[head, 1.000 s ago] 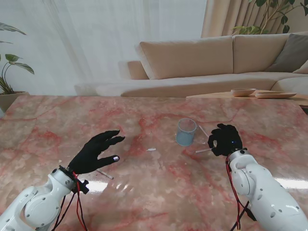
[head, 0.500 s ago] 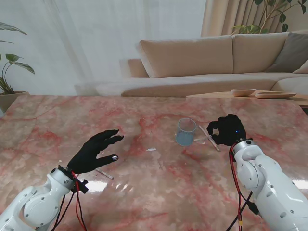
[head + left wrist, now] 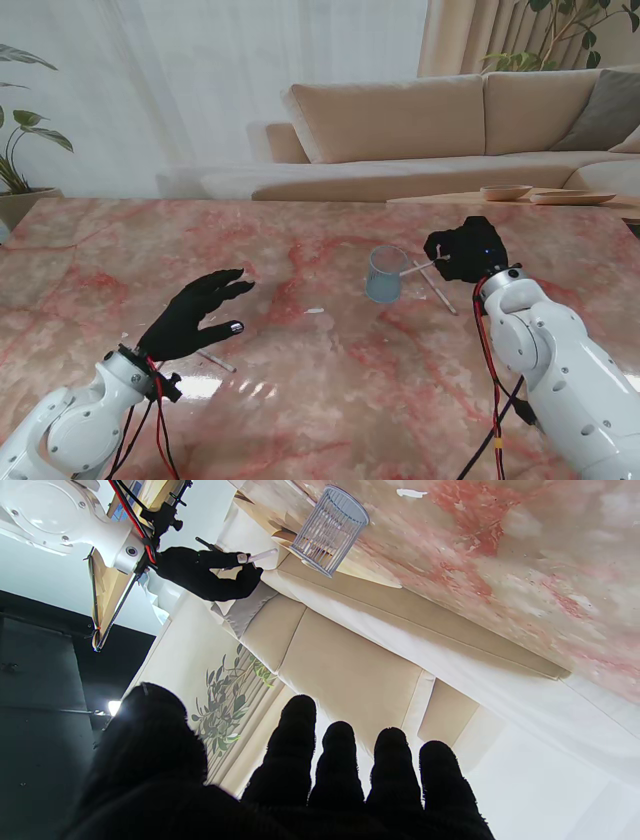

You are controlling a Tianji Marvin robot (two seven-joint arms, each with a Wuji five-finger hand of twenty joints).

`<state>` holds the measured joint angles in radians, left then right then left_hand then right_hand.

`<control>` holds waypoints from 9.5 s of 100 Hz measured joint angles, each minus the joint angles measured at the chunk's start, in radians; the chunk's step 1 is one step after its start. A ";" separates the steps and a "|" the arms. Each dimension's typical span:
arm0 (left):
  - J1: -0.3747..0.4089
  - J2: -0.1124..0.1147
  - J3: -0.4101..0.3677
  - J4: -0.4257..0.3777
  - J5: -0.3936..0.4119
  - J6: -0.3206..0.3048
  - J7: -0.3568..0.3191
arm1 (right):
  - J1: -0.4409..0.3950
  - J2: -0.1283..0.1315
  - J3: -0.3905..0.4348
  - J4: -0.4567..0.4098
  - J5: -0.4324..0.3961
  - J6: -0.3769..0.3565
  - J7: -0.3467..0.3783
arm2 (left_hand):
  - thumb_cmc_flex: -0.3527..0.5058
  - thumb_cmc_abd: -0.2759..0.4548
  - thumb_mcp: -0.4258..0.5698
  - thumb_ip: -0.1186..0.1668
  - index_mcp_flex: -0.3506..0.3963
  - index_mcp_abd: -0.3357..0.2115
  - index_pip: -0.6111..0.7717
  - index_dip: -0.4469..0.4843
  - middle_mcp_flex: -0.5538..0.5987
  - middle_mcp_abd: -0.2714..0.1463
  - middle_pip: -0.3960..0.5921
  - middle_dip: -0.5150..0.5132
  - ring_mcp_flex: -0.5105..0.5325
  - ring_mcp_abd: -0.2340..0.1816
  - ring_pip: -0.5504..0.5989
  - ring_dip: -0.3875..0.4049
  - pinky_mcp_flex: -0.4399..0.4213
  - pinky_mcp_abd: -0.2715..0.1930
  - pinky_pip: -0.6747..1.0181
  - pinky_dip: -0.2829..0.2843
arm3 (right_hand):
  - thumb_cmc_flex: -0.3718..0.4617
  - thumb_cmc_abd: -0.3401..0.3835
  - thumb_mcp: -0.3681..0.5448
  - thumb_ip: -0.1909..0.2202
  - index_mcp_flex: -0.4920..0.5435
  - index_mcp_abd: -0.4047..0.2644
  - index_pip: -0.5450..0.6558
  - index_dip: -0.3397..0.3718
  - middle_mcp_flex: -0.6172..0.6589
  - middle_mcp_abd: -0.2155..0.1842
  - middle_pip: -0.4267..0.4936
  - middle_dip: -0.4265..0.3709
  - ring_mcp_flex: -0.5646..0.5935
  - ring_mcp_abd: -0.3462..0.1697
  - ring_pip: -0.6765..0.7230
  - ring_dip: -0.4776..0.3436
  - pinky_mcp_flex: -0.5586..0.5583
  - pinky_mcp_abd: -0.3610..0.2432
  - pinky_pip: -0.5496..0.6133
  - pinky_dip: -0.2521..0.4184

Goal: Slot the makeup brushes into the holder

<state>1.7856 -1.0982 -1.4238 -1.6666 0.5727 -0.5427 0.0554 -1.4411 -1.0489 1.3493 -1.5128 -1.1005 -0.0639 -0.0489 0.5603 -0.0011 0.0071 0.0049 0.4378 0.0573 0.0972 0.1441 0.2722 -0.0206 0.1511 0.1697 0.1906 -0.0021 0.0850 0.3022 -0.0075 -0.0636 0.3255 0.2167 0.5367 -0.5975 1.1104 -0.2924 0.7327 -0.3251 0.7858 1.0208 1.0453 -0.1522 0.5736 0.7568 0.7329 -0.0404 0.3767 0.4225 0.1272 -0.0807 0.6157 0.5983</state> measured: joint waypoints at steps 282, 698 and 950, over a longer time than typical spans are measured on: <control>0.026 0.000 -0.021 0.002 0.000 0.000 -0.010 | 0.005 -0.025 -0.056 -0.021 -0.027 0.153 -0.118 | 0.000 0.000 0.000 0.000 0.000 0.000 0.000 0.000 0.000 0.000 0.000 0.000 0.000 0.000 0.000 0.000 0.000 0.000 -0.013 0.000 | -0.327 0.103 -0.457 0.161 -0.553 0.404 -0.767 -0.474 -0.854 0.091 -0.438 -0.513 -0.567 -0.051 -0.195 -0.085 -0.180 0.005 -0.130 -0.010; 0.029 0.004 -0.021 -0.009 0.000 0.012 -0.028 | 0.018 -0.070 -0.042 0.172 0.103 0.299 -0.297 | 0.000 0.000 0.000 0.000 0.000 0.000 0.000 0.000 0.000 0.000 0.000 0.000 0.000 0.000 0.000 0.000 0.000 0.000 -0.025 0.000 | 0.011 0.066 -0.068 0.022 -0.007 0.078 -0.011 -0.016 -0.109 0.096 -0.102 -0.301 -0.023 0.005 0.076 0.007 0.099 0.078 0.115 0.087; 0.048 0.001 -0.033 0.006 -0.017 -0.002 -0.016 | 0.144 0.047 -0.300 0.028 -0.516 0.262 0.026 | 0.000 0.000 0.000 0.000 0.000 0.000 0.000 0.000 0.000 0.000 0.000 0.000 0.000 0.000 0.000 0.000 0.000 0.001 -0.036 0.000 | 0.008 0.012 -0.022 0.022 0.022 0.084 0.003 -0.025 -0.084 0.080 -0.138 -0.301 -0.010 0.000 0.061 0.008 0.114 0.079 0.166 0.053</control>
<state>1.8335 -1.0970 -1.4571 -1.6608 0.5554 -0.5447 0.0397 -1.2968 -1.0016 1.0495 -1.4853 -1.6166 0.1982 -0.0226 0.5608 -0.0011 0.0071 0.0049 0.4378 0.0573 0.0973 0.1441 0.2723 -0.0207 0.1510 0.1696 0.1906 -0.0022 0.0849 0.3020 -0.0075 -0.0625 0.2892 0.2167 0.5445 -0.5859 1.0882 -0.2701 0.7551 -0.2415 0.7892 0.9955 0.9618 -0.0718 0.4352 0.4557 0.7234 -0.0404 0.4373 0.4302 0.2415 -0.0019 0.7820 0.6517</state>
